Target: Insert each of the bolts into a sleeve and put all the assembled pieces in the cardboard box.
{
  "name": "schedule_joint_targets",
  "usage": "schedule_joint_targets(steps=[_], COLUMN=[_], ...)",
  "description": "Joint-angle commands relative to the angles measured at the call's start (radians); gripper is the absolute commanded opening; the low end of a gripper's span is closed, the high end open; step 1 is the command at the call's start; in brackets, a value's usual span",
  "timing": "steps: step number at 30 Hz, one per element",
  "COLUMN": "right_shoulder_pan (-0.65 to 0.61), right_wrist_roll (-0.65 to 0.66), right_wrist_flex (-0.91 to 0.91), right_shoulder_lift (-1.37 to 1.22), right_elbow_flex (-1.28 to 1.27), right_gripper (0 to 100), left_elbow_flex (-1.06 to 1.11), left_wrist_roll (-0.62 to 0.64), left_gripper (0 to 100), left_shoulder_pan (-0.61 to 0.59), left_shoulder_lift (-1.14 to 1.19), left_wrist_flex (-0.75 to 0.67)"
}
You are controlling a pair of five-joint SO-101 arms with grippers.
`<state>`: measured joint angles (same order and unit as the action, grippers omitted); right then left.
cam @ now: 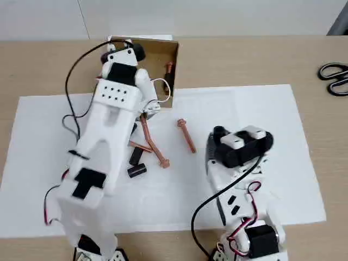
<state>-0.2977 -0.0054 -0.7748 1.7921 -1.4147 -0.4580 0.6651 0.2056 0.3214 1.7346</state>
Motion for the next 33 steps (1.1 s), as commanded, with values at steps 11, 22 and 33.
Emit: schedule_joint_targets(steps=[11,22,33], right_shoulder_pan=[-0.021,-0.196,-0.214], right_wrist_roll=[0.167,0.169,0.169], right_wrist_flex=[0.246,0.318,0.340], right_shoulder_lift=[0.016,0.016,0.016], right_elbow_flex=[-0.031,-0.098,-0.098], right_gripper=[0.4,0.3,0.3], left_elbow_flex=[0.111,0.110,0.111], left_wrist_roll=[0.023,0.032,-0.035], left_gripper=[1,1,1], left_shoulder_pan=[0.002,0.002,0.002], left_shoulder_lift=[-0.318,-0.615,-0.815], left_wrist_flex=[0.017,-0.020,-0.103])
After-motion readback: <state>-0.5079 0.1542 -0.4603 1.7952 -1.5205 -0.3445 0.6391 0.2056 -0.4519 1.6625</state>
